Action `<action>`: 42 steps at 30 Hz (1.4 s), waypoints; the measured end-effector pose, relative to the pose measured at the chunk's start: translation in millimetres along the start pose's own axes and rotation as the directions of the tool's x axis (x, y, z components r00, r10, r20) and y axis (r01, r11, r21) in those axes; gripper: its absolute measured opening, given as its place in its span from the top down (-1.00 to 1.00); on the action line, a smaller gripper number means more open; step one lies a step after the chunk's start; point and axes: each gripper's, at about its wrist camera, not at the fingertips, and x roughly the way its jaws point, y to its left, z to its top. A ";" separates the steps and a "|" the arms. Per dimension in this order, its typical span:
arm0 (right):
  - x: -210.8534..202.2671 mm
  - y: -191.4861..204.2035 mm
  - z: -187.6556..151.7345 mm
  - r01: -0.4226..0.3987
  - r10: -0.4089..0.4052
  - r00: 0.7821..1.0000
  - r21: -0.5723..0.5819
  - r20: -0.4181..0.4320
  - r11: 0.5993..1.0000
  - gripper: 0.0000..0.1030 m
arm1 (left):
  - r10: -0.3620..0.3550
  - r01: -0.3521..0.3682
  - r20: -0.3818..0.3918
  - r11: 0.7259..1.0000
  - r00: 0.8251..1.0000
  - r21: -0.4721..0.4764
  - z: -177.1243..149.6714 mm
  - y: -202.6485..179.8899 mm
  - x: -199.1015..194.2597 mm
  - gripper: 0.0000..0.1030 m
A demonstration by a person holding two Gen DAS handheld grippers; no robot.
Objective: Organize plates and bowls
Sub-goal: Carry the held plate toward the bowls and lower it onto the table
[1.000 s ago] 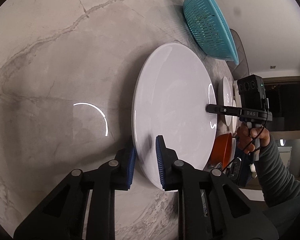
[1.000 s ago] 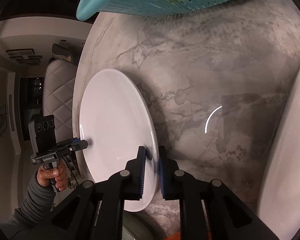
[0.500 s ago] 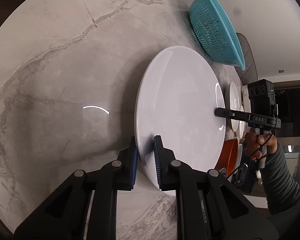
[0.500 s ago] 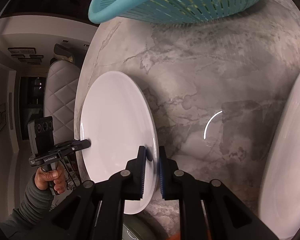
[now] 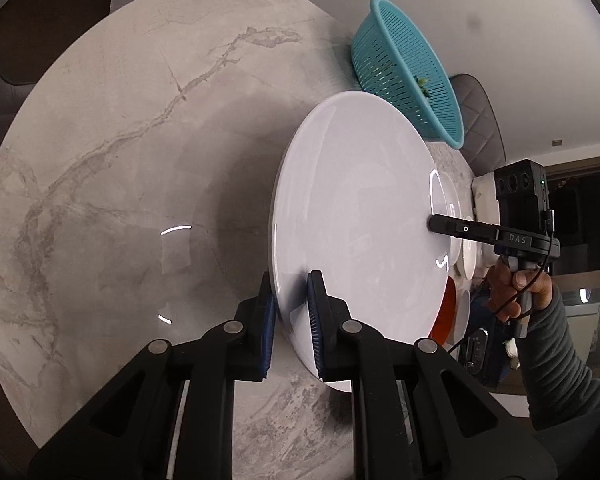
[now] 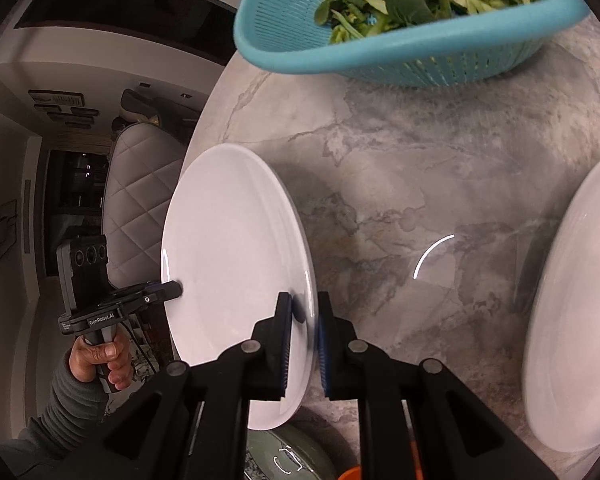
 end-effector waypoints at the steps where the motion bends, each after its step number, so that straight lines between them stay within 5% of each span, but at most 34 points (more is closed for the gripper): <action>1: -4.9 4.4 -0.3 -0.004 0.004 1.000 -0.005 0.009 1.000 0.73 | 0.001 -0.001 0.008 1.000 1.000 0.008 -1.9 -5.3 -7.3 0.75; 9: -57.6 44.3 -38.7 -0.015 0.020 0.995 -0.049 0.097 0.999 0.74 | 0.001 -0.006 0.057 0.996 0.998 0.085 -44.4 -59.4 -62.2 0.74; 17: -105.9 66.1 -125.8 0.001 0.008 0.981 -0.048 0.193 0.999 0.74 | -0.042 0.033 0.053 0.986 0.998 0.161 -123.0 -109.6 -83.9 0.75; 31: -133.9 11.6 -315.4 -0.012 -0.024 0.965 0.136 0.261 0.991 0.73 | -0.033 0.039 -0.035 0.976 0.999 0.212 -293.0 -182.3 -33.8 0.75; 42: -140.4 -66.7 -368.1 -0.008 -0.018 0.982 0.136 0.190 0.991 0.72 | -0.009 0.011 -0.020 0.996 1.000 0.092 -391.9 -214.1 46.8 0.73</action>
